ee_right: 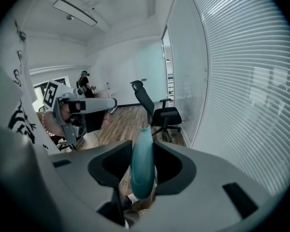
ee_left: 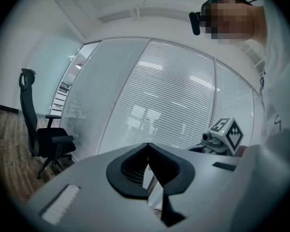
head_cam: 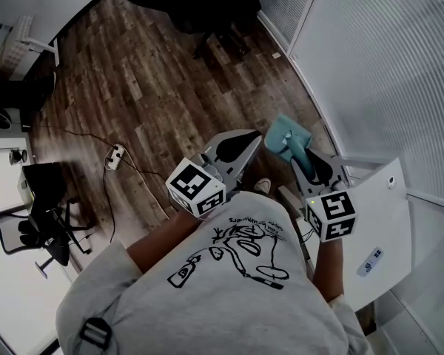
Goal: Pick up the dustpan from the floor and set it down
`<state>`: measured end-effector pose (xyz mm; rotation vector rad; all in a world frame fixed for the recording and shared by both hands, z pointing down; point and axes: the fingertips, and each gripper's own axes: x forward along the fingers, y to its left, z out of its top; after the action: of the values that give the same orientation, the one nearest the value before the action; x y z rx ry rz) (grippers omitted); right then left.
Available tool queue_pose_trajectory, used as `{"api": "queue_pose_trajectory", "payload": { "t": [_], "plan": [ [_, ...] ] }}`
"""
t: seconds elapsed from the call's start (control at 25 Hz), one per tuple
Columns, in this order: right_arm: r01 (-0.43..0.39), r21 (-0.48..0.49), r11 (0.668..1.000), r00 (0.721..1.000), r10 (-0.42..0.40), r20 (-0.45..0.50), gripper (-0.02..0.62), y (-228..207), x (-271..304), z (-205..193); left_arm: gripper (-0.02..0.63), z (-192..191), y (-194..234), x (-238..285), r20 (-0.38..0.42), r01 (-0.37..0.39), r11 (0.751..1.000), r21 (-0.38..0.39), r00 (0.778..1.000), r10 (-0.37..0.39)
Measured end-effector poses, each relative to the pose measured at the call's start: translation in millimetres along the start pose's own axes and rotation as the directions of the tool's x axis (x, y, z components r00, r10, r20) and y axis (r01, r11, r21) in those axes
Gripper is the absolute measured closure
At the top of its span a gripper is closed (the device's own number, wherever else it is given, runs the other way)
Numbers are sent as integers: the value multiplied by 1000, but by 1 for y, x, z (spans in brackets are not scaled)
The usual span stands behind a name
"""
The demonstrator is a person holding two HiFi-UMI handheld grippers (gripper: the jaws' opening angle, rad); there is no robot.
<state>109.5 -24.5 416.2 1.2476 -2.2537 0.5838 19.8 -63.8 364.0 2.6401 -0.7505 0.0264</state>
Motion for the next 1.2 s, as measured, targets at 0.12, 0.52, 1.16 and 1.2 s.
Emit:
{"api": "queue_pose_trajectory", "payload": {
  "t": [0.12,0.52,1.16,1.2],
  "plan": [
    [0,7,1000,1000,0,-12,466,2,6,-9,604,-3,1,-5,-9,-8,1000,-12,1000,8],
    [-17,30,999,996,20,-91,466,7,41,-52,604,-11,8,-16,-30,-30,999,-31,999,29],
    [-5,56,998,973,18,-229,466,-4,94,-131,604,-17,22,-23,-50,-46,998,-51,998,43],
    [-4,58,998,972,18,-236,466,-6,96,-136,604,-18,23,-23,-51,-47,998,-51,998,44]
  ]
}}
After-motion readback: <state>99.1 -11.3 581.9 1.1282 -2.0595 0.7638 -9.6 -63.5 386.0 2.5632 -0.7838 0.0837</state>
